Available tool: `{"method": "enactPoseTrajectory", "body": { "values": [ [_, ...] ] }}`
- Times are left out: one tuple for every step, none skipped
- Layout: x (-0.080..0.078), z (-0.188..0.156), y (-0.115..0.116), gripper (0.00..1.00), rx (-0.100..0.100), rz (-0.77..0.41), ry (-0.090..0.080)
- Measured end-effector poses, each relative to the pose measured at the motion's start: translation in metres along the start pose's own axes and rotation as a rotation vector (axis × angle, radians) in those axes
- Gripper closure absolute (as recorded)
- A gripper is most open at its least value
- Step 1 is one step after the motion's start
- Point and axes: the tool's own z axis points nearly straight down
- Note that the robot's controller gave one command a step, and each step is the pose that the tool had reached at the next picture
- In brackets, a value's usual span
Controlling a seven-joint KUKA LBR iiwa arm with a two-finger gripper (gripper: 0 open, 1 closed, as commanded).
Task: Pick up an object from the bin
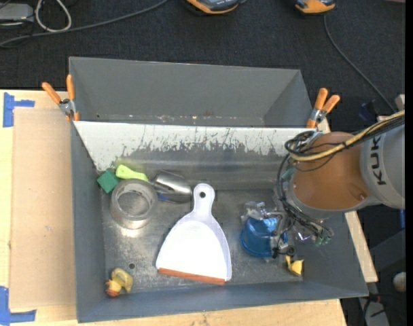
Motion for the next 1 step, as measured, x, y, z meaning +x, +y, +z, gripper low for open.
{"method": "enactPoseTrajectory", "body": {
  "values": [
    [0.039,-0.1117,-0.005,1.0,0.001,-0.086,-0.005]
  ]
}}
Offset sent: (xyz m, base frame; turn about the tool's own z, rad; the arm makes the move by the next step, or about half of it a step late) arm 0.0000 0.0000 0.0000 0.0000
